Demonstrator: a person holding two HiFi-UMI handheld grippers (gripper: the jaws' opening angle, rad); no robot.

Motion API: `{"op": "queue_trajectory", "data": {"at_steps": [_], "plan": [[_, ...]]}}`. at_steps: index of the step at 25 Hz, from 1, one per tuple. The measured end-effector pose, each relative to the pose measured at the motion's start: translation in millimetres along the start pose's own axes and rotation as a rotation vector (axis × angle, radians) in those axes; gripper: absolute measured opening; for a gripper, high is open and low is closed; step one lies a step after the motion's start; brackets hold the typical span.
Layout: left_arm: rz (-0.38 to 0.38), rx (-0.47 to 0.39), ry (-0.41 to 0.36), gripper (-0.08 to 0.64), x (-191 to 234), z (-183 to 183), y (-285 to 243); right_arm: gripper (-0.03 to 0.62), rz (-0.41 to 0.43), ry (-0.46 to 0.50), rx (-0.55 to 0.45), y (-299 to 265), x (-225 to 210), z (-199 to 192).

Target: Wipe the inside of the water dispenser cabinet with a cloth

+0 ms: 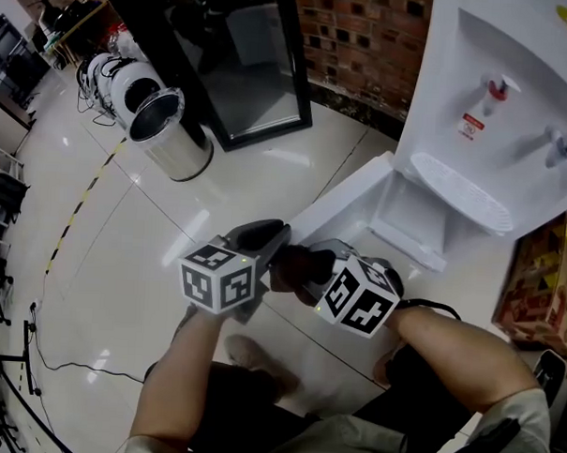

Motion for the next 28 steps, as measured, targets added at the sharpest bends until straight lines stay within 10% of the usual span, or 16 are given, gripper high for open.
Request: {"op": "queue_trajectory", "data": {"at_steps": [12,28], "plan": [[0.003,-0.011,0.027,0.058,0.5,0.3,1.1,0.123,-0.206,-0.175,0.056,-22.5,-50.8,-26.1],[-0.004,-0.009,0.03,0.058,0.2,-0.7,1.8,0.118,-0.633,-0.661,0.054,-3.9,-170.3,-88.3]]}}
Point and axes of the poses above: the fingertips, and each gripper's own axes: y backward along the fingers, x to its left, z out of its top, the point moved 5 cm from there along y, backward along the fingers, and after that the axes turned 14 degrees about -z, right-handed, at the moved point
